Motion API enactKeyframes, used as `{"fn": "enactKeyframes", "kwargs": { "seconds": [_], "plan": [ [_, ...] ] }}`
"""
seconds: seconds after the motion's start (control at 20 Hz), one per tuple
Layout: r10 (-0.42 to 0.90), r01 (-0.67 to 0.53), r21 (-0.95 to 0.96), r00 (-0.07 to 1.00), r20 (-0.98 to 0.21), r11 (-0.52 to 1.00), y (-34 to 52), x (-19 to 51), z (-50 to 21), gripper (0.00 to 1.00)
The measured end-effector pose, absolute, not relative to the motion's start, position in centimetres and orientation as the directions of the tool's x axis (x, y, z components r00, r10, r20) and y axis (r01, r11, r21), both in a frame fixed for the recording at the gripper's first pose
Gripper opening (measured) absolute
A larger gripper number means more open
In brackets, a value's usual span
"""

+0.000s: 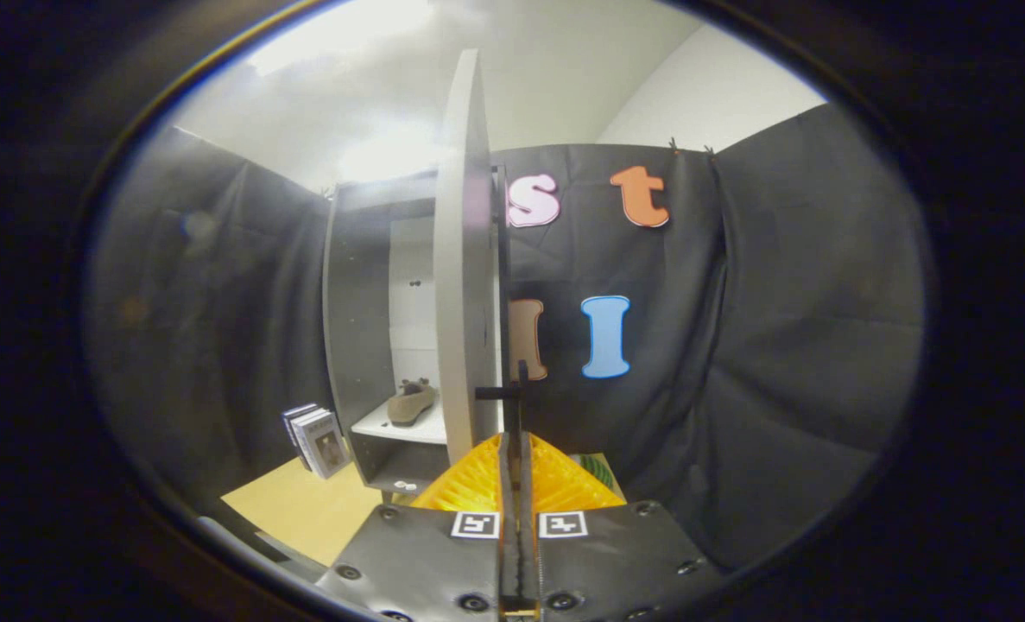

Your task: Open the shoe cabinet door, grab the shoes and put them into the shoe cabinet, then close the shoe cabinet door.

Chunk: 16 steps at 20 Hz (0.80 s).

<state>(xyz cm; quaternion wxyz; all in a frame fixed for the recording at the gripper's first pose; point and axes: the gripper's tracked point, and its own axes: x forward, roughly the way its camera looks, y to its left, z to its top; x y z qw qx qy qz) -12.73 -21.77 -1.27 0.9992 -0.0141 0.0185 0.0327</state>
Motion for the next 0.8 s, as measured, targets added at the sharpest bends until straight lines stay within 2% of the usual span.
{"fn": "enactKeyframes", "kwargs": {
  "seconds": [0.25,0.45,0.8],
  "plan": [
    [0.091,-0.093,-0.03,0.994,-0.06,0.995,-16.8,-13.7,-3.5,0.02],
    [0.093,-0.095,-0.009,0.988,-0.127,0.995,-11.1,-12.6,-7.2,0.02],
    [-0.001,0.005,0.015,0.963,-0.271,1.0,-3.5,-10.0,-15.8,0.03]
  ]
}}
